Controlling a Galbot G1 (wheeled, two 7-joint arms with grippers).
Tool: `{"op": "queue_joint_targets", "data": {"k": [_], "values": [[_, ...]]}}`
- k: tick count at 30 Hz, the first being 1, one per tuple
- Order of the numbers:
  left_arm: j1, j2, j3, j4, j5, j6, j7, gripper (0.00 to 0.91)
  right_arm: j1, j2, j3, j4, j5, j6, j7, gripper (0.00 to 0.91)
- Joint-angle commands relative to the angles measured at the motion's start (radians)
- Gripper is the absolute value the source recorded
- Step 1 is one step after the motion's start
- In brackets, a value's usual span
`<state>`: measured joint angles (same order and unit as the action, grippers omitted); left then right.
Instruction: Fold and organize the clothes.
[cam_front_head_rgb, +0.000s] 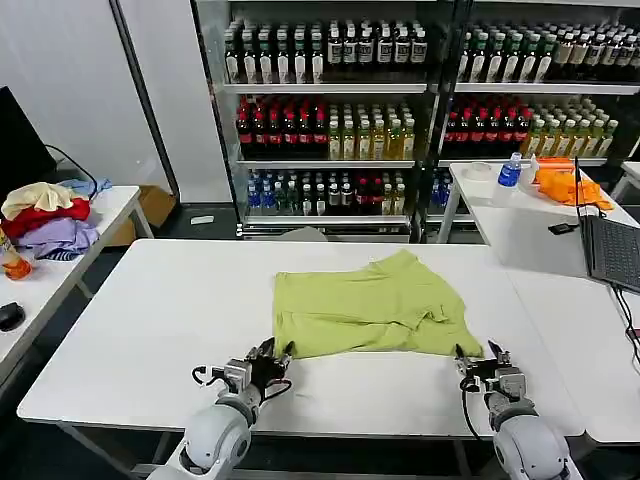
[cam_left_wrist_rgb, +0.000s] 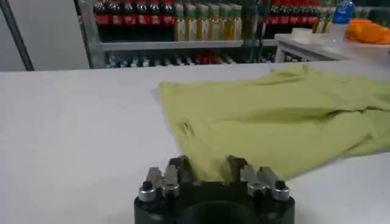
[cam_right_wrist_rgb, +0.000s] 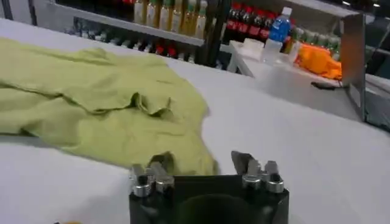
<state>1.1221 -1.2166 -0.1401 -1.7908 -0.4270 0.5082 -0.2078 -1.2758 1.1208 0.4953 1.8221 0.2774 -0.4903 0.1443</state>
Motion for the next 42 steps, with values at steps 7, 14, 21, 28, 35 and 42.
{"op": "queue_joint_targets", "data": {"k": [7,14,21,28,35,42], "values": [[-0.003,0.006,-0.011,-0.004,-0.034,-0.009,0.012,0.02,0.002,-0.006,-0.003,-0.007,0.018,-0.011,-0.003,0.0],[-0.021,0.035,-0.019,-0.017,-0.053,-0.008,0.016,0.02,-0.051,-0.032,0.024,0.054,0.029,-0.019,-0.007,0.0],[0.035,0.063,-0.026,-0.09,-0.054,-0.002,0.018,0.02,-0.131,-0.041,0.054,0.147,0.036,-0.034,-0.008,0.0],[0.15,0.116,-0.043,-0.218,-0.053,0.006,0.015,0.02,-0.235,-0.038,0.07,0.243,0.024,-0.043,-0.005,0.0],[0.297,0.178,-0.093,-0.339,-0.049,0.004,0.014,0.02,-0.389,-0.018,0.108,0.365,-0.017,-0.047,-0.011,0.0],[0.393,0.228,-0.119,-0.392,-0.041,0.004,0.008,0.02,-0.489,-0.006,0.127,0.438,-0.055,-0.055,-0.019,0.0]]}}
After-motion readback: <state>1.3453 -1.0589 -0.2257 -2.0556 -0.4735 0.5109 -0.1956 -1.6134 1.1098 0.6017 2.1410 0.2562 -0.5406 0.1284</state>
